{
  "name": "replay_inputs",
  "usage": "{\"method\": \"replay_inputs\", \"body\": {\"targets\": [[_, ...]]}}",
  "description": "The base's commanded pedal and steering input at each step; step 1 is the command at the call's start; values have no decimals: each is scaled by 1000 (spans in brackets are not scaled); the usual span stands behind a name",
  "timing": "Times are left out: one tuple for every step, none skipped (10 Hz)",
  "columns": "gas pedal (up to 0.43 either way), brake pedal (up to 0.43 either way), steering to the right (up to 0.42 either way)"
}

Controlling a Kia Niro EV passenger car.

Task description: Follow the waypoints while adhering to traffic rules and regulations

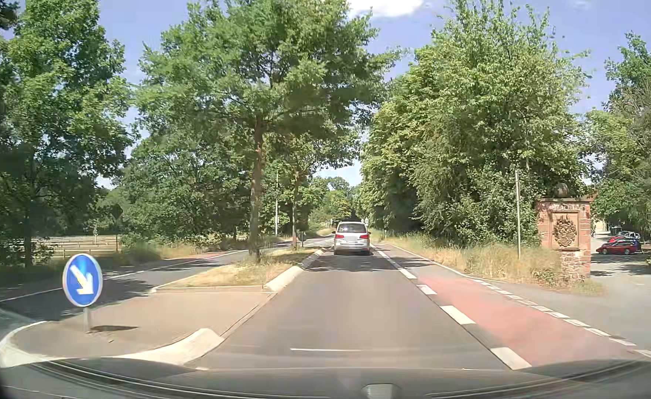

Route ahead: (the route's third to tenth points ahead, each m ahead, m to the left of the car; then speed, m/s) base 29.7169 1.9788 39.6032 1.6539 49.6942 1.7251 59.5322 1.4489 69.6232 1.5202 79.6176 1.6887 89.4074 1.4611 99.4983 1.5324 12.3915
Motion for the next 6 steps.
{"method": "replay_inputs", "body": {"targets": [[118, 30, 2], [118, 30, 2], [118, 30, 1], [118, 30, 2], [130, 30, 1], [138, 30, 1]]}}
